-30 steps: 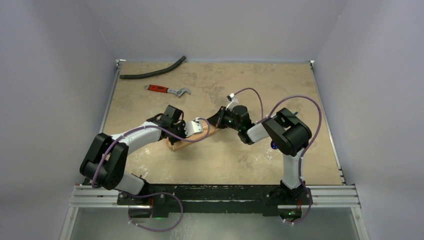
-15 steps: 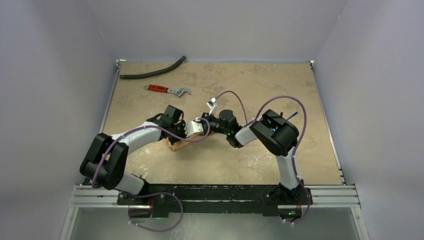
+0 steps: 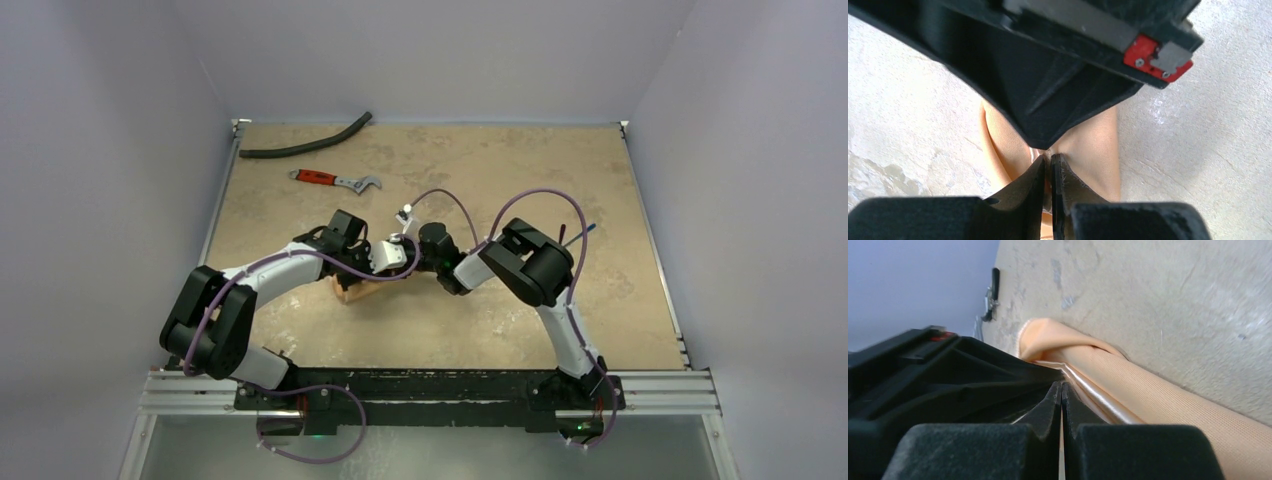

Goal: Fold the napkin into a case and place the utensils inside
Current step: Smooth out the smaller rectangle-folded napkin at the center of the board.

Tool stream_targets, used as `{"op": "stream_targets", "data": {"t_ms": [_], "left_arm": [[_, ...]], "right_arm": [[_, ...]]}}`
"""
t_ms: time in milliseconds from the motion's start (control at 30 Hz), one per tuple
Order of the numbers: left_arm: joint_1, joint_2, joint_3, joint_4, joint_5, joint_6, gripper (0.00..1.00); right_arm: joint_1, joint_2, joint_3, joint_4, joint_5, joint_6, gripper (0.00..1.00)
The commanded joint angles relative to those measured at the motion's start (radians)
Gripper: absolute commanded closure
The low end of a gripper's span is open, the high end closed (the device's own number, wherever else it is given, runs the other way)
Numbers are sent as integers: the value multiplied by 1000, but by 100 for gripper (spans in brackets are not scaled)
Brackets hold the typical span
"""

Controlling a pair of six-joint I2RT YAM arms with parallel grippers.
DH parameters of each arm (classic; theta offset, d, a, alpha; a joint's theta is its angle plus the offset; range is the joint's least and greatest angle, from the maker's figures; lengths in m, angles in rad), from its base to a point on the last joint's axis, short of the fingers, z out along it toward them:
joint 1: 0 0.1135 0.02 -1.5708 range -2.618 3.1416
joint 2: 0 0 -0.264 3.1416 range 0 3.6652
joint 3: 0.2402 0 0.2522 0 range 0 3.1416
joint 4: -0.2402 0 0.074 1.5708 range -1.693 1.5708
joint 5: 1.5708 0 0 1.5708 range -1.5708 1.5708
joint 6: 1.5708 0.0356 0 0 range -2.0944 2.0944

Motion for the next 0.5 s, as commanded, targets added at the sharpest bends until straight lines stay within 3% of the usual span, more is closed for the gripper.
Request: {"op": "stream_targets", "data": {"t_ms": [0, 467], "left_arm": [[3, -26, 40, -67, 14, -59, 89], [5, -129, 78, -185, -90, -136, 82]], "right_arm": [[25, 25, 35, -50, 8, 5, 100], [52, -24, 16, -181, 203, -82, 100]]}}
